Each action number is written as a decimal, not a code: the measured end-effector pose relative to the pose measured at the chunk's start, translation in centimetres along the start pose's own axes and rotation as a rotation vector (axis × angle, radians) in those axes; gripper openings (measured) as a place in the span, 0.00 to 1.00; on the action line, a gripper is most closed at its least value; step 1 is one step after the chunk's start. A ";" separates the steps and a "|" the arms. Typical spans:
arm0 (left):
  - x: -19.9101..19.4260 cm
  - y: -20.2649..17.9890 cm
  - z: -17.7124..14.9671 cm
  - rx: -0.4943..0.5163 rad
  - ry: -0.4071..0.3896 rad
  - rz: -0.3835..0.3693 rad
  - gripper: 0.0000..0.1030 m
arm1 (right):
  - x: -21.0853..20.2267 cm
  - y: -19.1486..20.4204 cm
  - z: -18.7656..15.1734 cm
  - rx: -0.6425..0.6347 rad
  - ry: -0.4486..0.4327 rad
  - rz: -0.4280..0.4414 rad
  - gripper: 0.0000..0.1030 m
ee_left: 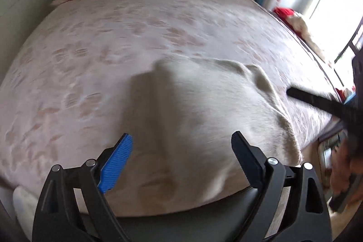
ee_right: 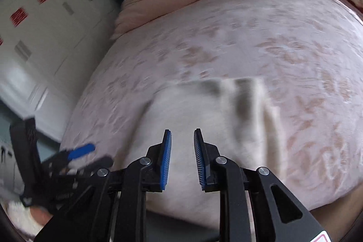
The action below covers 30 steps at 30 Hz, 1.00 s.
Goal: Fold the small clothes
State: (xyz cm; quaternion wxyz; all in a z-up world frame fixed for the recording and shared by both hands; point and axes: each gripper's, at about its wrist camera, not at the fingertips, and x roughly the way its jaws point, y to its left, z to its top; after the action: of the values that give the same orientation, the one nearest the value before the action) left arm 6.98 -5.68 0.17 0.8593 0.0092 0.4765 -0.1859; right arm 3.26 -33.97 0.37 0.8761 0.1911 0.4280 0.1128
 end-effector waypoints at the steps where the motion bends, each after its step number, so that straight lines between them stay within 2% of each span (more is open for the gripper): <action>1: -0.8 1.2 -0.4 -0.020 0.000 0.027 0.84 | 1.2 2.2 -1.0 -0.031 0.036 0.041 0.19; 2: -1.1 1.9 -0.5 -0.027 0.001 0.042 0.84 | 2.3 3.1 -1.5 -0.046 0.062 0.060 0.18; 3: -1.5 2.5 -0.9 -0.033 -0.003 0.055 0.84 | 4.7 4.4 -2.8 -0.064 0.123 0.069 0.17; 4: -1.7 3.0 -1.0 -0.037 -0.007 0.068 0.84 | 7.9 5.2 -4.6 -0.092 0.210 0.037 0.17; 5: -2.1 3.4 -1.4 -0.038 -0.010 0.084 0.84 | 9.9 5.5 -5.8 -0.125 0.238 0.003 0.15; 6: -2.2 3.8 -1.5 -0.039 -0.009 0.090 0.84 | 11.0 5.5 -6.8 -0.130 0.225 0.028 0.14; 8: -2.7 3.9 -1.8 -0.038 -0.005 0.084 0.85 | 9.2 5.7 -5.7 -0.066 0.211 0.048 0.14; 11: -3.1 4.0 -2.3 -0.036 -0.016 0.074 0.88 | 5.3 6.6 -4.3 -0.090 0.163 0.035 0.13; 12: -3.0 4.0 -2.4 -0.039 -0.013 0.062 0.88 | 4.5 6.6 -4.3 -0.105 0.171 0.010 0.13; 14: -2.4 3.5 -2.5 -0.045 0.004 0.043 0.88 | 5.8 5.5 -5.5 -0.098 0.225 -0.030 0.11; 15: -2.1 3.0 -2.6 -0.046 0.011 0.032 0.88 | 8.1 4.0 -7.1 -0.088 0.302 -0.085 0.02; 16: -2.0 2.5 -2.6 -0.044 0.015 0.019 0.88 | 9.2 2.9 -8.1 -0.060 0.340 -0.098 0.01; 18: -2.0 1.3 -2.5 -0.015 0.009 0.009 0.88 | 7.7 1.8 -8.6 0.055 0.299 -0.005 0.02; 19: -2.0 0.7 -2.5 0.006 0.006 0.007 0.88 | 6.0 1.7 -8.3 0.086 0.252 0.014 0.03; 22: -2.0 -1.2 -2.4 0.067 -0.006 -0.007 0.88 | 0.5 0.6 -7.0 0.091 0.080 -0.094 0.20; 24: -1.4 -2.6 -2.6 0.101 -0.010 -0.004 0.88 | -1.4 -1.2 -6.4 0.108 0.025 -0.167 0.39; 26: -0.4 -3.9 -2.6 0.124 0.007 -0.016 0.88 | -1.2 -3.5 -5.8 0.129 0.039 -0.244 0.39; 29: 1.0 -5.6 -2.5 0.141 0.028 -0.033 0.88 | 1.2 -5.4 -5.9 0.169 0.114 -0.217 0.38; 30: 1.5 -6.0 -2.5 0.147 0.039 -0.029 0.88 | 2.1 -5.3 -6.1 0.171 0.129 -0.181 0.14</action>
State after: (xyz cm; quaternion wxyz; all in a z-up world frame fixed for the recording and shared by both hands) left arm 3.67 -11.23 -1.48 0.8440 0.0690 0.4782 -0.2327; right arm -0.09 -36.57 -6.86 0.8340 0.2179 0.5068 0.0087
